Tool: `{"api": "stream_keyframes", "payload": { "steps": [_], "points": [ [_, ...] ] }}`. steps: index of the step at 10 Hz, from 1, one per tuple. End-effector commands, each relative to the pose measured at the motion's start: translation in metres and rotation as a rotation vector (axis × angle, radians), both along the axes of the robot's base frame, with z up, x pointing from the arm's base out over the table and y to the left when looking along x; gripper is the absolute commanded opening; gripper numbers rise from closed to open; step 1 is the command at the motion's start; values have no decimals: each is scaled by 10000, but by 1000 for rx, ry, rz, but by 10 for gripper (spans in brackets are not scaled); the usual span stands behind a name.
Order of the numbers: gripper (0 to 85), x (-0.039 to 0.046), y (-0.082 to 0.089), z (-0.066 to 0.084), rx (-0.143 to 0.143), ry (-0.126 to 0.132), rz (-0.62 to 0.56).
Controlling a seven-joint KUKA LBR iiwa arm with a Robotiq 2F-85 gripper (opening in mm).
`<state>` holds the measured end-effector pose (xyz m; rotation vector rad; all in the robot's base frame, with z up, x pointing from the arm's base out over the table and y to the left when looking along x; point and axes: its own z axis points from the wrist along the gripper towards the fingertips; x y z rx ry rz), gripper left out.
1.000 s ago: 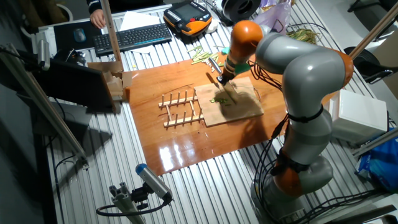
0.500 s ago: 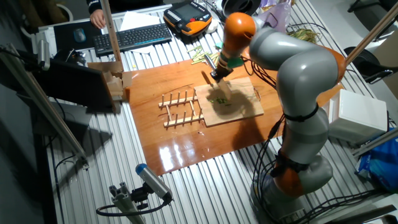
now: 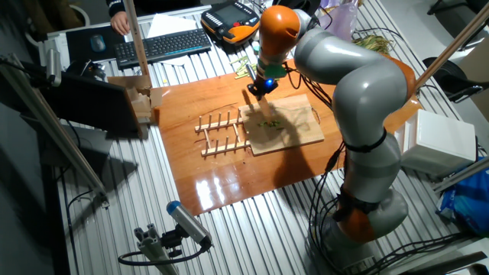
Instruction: Chop the green garlic
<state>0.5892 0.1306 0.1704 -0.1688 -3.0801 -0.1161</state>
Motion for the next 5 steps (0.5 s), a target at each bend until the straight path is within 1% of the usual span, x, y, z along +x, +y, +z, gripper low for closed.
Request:
{"api": "stream_keyframes", "payload": {
  "steps": [1, 2, 3, 4, 5],
  "points": [
    [0, -23, 328, 32, 2, 9, -39],
    [0, -43, 422, 80, -4, 16, -66],
    [0, -73, 491, 106, -9, 17, -80],
    [0, -94, 509, 97, -1, 14, -82],
    [0, -104, 514, 88, 5, 6, -55]
  ]
}}
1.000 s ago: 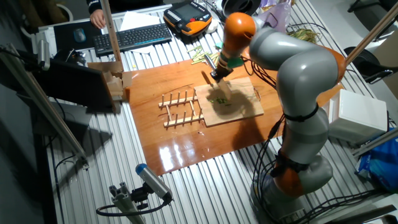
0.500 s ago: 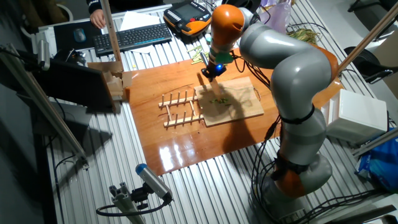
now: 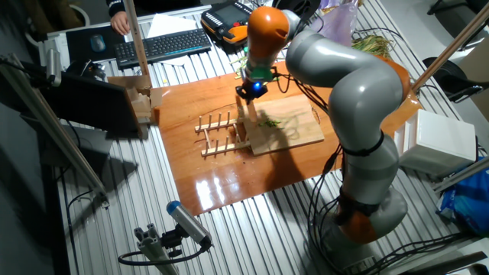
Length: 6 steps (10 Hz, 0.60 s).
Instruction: Chop the green garlic
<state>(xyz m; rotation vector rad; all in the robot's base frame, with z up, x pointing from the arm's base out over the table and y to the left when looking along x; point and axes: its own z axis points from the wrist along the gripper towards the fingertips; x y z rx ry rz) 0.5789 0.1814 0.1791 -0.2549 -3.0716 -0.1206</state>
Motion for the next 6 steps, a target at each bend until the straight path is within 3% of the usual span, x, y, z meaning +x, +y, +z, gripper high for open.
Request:
{"api": "stream_keyframes", "payload": {
  "steps": [1, 3, 6],
  "points": [
    [0, 3, 1, -8, -23, -15, 57],
    [0, 2, 16, -28, -6, -14, 60],
    [0, -66, 83, -70, 16, -11, 40]
  ]
}}
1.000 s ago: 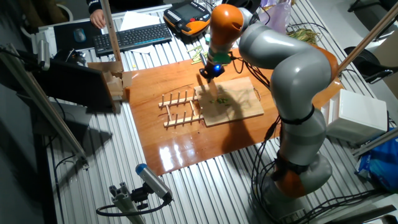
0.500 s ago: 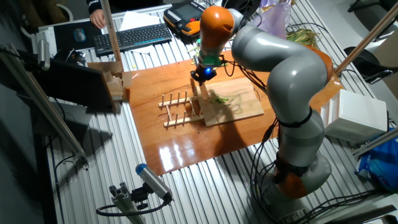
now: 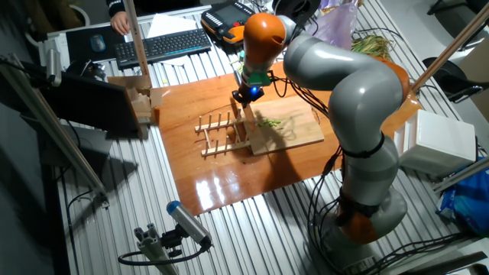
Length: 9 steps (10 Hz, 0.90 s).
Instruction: Chop the green garlic
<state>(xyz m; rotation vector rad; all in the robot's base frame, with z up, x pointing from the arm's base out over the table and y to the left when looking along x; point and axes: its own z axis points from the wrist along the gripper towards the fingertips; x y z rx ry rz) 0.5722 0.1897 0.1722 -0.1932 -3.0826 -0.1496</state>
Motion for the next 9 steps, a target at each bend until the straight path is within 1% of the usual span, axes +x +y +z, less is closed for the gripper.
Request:
{"api": "stream_keyframes", "payload": {
  "steps": [1, 2, 3, 4, 6, 7, 8, 9],
  "points": [
    [0, -14, 9, -8, 9, -1, -7],
    [0, -27, 22, -18, 16, -4, -10],
    [0, -24, 18, -11, 31, -4, -18],
    [0, -12, 2, 5, 21, -6, -15],
    [0, 27, -44, 38, 6, -2, -10],
    [0, 34, -58, 49, 0, -2, -2],
    [0, 49, -71, 57, 5, 1, 1],
    [0, 65, -86, 60, -5, -4, 4]
  ]
}}
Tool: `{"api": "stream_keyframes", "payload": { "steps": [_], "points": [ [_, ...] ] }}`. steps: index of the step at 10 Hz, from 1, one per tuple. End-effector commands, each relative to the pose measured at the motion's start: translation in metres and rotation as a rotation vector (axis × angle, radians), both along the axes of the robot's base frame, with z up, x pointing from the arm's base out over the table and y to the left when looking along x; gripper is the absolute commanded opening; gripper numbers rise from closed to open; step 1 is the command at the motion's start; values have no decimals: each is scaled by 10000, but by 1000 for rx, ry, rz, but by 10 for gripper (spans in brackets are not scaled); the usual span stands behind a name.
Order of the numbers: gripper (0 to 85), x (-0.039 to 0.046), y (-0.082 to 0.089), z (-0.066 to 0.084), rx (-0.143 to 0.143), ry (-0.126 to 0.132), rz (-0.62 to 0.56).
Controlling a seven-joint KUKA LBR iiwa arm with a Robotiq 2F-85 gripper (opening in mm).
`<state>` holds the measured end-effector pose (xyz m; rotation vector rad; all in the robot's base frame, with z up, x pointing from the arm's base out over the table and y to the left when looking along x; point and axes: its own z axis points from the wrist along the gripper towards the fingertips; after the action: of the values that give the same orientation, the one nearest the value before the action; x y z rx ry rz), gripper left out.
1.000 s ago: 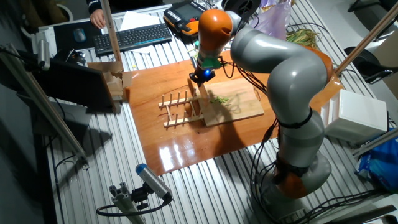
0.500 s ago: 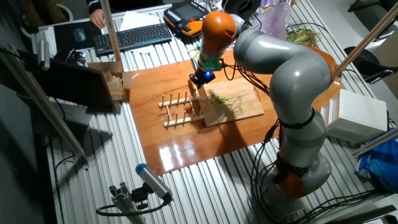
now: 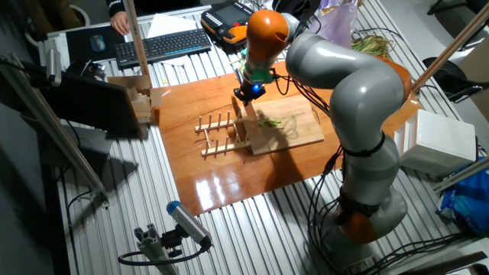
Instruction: Chop the green garlic
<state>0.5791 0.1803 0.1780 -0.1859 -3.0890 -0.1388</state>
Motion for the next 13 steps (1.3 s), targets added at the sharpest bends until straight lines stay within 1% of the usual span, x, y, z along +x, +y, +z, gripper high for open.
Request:
{"api": "stream_keyframes", "payload": {
  "steps": [1, 2, 3, 4, 5, 6, 7, 8, 9, 10, 11, 13],
  "points": [
    [0, 10, -17, -2, -9, -5, 4],
    [0, 10, -17, -2, -44, -9, 19],
    [0, 10, -17, -2, -66, -12, 38],
    [0, 10, -17, -2, -68, -3, 67],
    [0, 10, -17, -2, -41, 30, 123],
    [0, 10, -17, -2, 9, 61, 138],
    [0, 10, -17, -2, 12, 63, 132],
    [0, 10, -17, -2, 2, 63, 115],
    [0, -21, 85, -24, 4, 66, 86],
    [0, -48, 173, -41, 20, 63, 59],
    [0, -60, 264, -38, 13, 51, 42],
    [0, -70, 376, -1, 5, 34, 14]
  ]
}}
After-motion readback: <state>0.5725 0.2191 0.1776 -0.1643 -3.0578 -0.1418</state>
